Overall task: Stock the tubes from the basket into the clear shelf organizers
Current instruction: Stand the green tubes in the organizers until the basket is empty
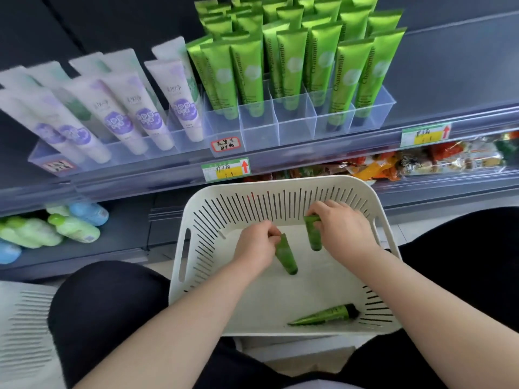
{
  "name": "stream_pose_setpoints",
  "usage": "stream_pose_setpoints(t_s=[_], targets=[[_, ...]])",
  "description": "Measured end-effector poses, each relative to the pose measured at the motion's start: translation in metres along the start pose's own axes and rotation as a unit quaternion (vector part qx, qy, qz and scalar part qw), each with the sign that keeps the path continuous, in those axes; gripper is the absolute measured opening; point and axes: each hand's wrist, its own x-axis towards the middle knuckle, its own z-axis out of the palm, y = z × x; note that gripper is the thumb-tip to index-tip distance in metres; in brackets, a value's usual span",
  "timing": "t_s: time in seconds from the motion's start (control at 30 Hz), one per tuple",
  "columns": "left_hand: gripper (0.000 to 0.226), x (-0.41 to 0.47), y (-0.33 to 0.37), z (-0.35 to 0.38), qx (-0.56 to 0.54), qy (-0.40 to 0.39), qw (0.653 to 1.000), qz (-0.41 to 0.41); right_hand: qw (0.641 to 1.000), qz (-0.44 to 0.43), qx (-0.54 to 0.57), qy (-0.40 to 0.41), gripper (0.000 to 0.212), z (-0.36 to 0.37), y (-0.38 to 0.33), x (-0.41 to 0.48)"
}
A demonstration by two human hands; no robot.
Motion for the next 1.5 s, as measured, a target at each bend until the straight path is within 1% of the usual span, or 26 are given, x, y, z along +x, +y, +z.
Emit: stream_pose_setpoints(t_s=[0.07, 0.17, 0.23, 0.3, 0.37, 0.47, 0.57, 0.63, 0.7, 0.83, 0.93, 1.1, 1.2, 1.27, 1.4, 1.5], targets=[[0.010, -0.002, 0.011, -0.017, -0.005, 0.045, 0.998, 0.033, 1.000, -0.001, -0.009, 0.014, 0.033, -0.010, -0.003, 0.000], [0.008, -0.008, 0.028, -0.048, -0.053, 0.133, 0.988, 0.058, 0.999, -0.011, -0.007, 0.042, 0.038, -0.032, -0.011, -0.004], [0.008, -0.012, 0.043, -0.069, -0.071, 0.191, 0.976, 0.084, 0.996, -0.027, -0.003, 0.086, 0.034, -0.052, -0.016, -0.005], [0.007, -0.017, 0.058, -0.089, -0.072, 0.233, 0.963, 0.114, 0.988, -0.047, 0.009, 0.149, 0.026, -0.077, -0.022, -0.006], [0.004, -0.020, 0.071, -0.106, -0.067, 0.256, 0.954, 0.141, 0.976, -0.068, 0.020, 0.208, 0.023, -0.104, -0.030, -0.003], [0.004, -0.023, 0.088, -0.126, -0.053, 0.269, 0.947, 0.167, 0.950, -0.094, 0.027, 0.295, 0.022, -0.150, -0.044, 0.012], [0.003, -0.021, 0.102, -0.140, -0.035, 0.273, 0.944, 0.181, 0.935, -0.106, 0.025, 0.338, 0.023, -0.185, -0.056, 0.036], [0.002, -0.018, 0.110, -0.147, -0.021, 0.285, 0.940, 0.184, 0.933, -0.106, 0.014, 0.345, 0.024, -0.197, -0.060, 0.054], [0.002, -0.015, 0.116, -0.154, -0.017, 0.295, 0.938, 0.183, 0.936, -0.105, -0.004, 0.335, 0.025, -0.200, -0.063, 0.071], [0.005, -0.009, 0.126, -0.169, -0.002, 0.314, 0.931, 0.185, 0.959, -0.096, -0.047, 0.264, 0.034, -0.190, -0.064, 0.099], [0.008, -0.005, 0.134, -0.183, -0.008, 0.331, 0.922, 0.199, 0.970, -0.096, -0.068, 0.214, 0.037, -0.180, -0.062, 0.114], [0.007, 0.005, 0.150, -0.202, -0.036, 0.376, 0.899, 0.221, 0.976, -0.095, -0.071, 0.182, 0.039, -0.171, -0.059, 0.127], [0.008, 0.014, 0.160, -0.206, -0.018, 0.389, 0.892, 0.228, 0.973, -0.107, -0.044, 0.198, 0.041, -0.172, -0.055, 0.127], [0.008, 0.023, 0.165, -0.204, 0.002, 0.379, 0.895, 0.236, 0.962, -0.134, -0.034, 0.237, 0.042, -0.172, -0.052, 0.122], [0.006, 0.043, 0.168, -0.195, 0.054, 0.333, 0.914, 0.224, 0.927, -0.192, -0.019, 0.320, 0.041, -0.168, -0.044, 0.102], [0.008, 0.055, 0.164, -0.188, 0.093, 0.296, 0.929, 0.202, 0.918, -0.220, -0.024, 0.327, 0.040, -0.158, -0.037, 0.087]])
